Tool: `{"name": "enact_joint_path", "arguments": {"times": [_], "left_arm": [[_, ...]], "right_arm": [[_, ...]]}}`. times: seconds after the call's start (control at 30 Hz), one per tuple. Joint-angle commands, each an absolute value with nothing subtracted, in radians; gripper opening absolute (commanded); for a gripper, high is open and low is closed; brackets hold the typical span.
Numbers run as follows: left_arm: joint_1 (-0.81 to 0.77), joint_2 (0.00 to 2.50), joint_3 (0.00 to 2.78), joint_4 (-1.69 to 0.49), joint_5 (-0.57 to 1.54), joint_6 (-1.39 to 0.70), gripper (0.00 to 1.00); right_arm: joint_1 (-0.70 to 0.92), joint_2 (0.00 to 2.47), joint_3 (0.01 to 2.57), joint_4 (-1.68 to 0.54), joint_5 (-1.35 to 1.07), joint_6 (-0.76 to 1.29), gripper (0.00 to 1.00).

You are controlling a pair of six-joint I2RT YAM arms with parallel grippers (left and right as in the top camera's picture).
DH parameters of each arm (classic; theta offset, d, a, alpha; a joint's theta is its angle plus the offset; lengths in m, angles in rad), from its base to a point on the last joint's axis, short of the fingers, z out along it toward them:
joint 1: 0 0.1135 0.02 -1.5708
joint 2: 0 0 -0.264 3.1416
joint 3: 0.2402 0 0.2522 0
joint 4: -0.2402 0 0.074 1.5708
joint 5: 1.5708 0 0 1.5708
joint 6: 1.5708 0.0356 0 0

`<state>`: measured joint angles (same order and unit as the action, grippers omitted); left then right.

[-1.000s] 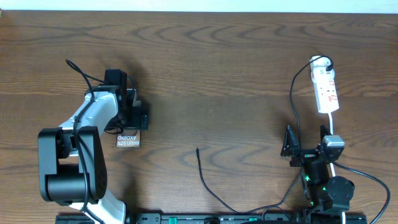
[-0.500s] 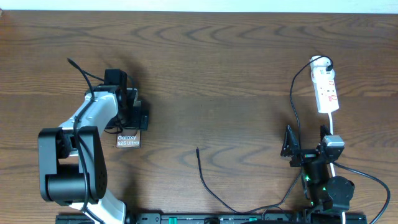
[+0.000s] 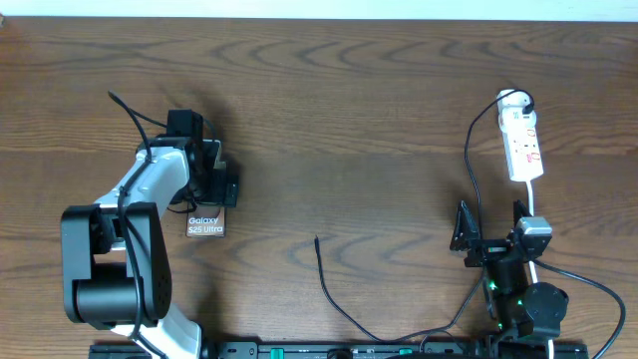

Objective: Plug charger to phone and switch on socket
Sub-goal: 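Lower the left gripper and close it on the phone's sides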

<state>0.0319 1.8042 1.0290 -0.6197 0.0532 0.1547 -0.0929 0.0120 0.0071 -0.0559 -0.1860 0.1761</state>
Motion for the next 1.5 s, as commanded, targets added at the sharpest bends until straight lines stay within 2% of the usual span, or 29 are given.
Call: {"name": "enact_joint_path", "arguments": {"times": [0.0,0.6,0.73,1.13,1.27,1.47], "left_arm": [[0.036,1.801,1.015,-0.619,0.037,0.161,0.93],[0.036,1.801,1.015,-0.632,0.037,0.161,0.93],[0.036,1.801,1.015,-0.642,0.037,0.161,0.99],[0.036,1.801,1.013,-0.646,0.037,0.160,0.98],[0.036,1.801,1.011,-0.646,0.041,0.160,1.00],[0.036,1.801,1.001,-0.642,0.041,0.160,0.96]], "right_arm": [[-0.085,0.006,0.006,-0.060,-0.186,0.178,0.99],[-0.085,0.006,0.006,-0.060,-0.186,0.179,0.99],[-0.085,0.006,0.006,-0.060,-0.186,0.178,0.99],[-0.085,0.006,0.006,-0.060,-0.186,0.178,0.99],[-0.085,0.006,0.006,-0.060,-0.186,0.178,0.99],[-0.085,0.006,0.006,-0.060,-0.186,0.178,0.99]]}}
